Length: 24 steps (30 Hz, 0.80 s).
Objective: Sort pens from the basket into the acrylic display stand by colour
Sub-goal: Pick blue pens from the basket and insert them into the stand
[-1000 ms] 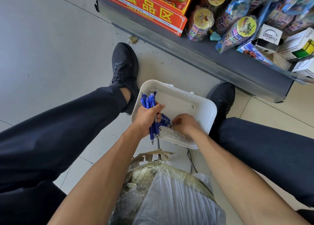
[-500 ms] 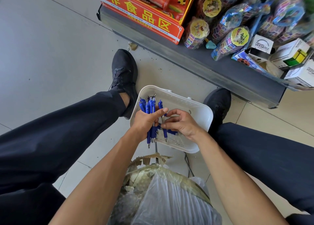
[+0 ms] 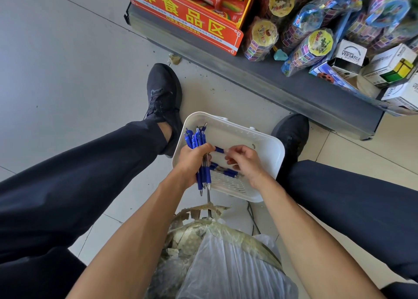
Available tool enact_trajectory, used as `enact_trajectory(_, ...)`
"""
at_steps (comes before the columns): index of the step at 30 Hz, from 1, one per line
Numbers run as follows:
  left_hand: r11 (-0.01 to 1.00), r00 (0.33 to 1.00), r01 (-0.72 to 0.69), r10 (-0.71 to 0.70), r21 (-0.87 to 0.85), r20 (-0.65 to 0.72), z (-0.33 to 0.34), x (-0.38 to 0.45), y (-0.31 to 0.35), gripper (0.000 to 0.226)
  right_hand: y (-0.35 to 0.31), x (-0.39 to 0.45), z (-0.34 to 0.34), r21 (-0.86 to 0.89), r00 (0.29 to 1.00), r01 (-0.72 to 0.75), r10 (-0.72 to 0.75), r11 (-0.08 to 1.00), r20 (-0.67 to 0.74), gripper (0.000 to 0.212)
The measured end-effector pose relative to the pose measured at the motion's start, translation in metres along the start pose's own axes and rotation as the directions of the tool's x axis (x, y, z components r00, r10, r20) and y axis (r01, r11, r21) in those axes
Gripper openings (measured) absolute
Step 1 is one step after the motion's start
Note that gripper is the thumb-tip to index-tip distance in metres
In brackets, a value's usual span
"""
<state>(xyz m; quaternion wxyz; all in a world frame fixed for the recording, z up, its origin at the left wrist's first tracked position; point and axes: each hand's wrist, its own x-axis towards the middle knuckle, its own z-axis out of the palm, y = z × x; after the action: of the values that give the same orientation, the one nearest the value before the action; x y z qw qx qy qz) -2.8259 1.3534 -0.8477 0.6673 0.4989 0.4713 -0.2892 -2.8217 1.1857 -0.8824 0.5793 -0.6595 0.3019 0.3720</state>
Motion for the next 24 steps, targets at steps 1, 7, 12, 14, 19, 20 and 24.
enact_trajectory(1,1.000,1.000,0.010,-0.010,-0.007,0.006,-0.001,0.001,0.000,0.010,0.007,0.004,-0.003,-0.120,0.998,0.007,-0.015,0.993,-0.065,0.010)
enact_trajectory(7,0.996,0.999,0.026,-0.023,-0.091,0.033,0.000,0.000,0.002,0.009,0.031,0.017,-0.008,-0.665,0.972,0.101,-0.217,0.740,-0.094,0.038)
enact_trajectory(12,0.996,0.999,0.025,-0.022,-0.081,0.040,0.000,0.000,0.001,0.016,0.030,0.021,0.002,-0.835,0.956,0.066,-0.274,0.546,-0.103,0.038)
enact_trajectory(14,0.995,0.999,0.020,-0.016,-0.099,0.047,0.001,0.000,0.002,0.019,0.026,0.023,0.004,-0.875,0.962,0.013,-0.244,0.483,-0.120,0.037)
enact_trajectory(19,0.994,0.995,0.046,-0.036,-0.100,0.096,0.002,-0.002,0.004,0.017,0.023,0.029,0.000,-0.982,0.977,0.027,-0.215,0.185,-0.013,0.025)
enact_trajectory(20,0.993,0.995,0.044,-0.034,-0.106,0.094,0.003,-0.002,0.004,0.017,0.021,0.030,-0.002,-0.987,0.978,0.038,-0.211,0.158,0.003,0.024)
enact_trajectory(24,0.995,0.998,0.020,-0.014,-0.093,0.058,0.005,-0.001,0.002,0.011,0.017,0.032,-0.007,-0.983,0.983,0.054,-0.184,0.175,0.021,0.019)
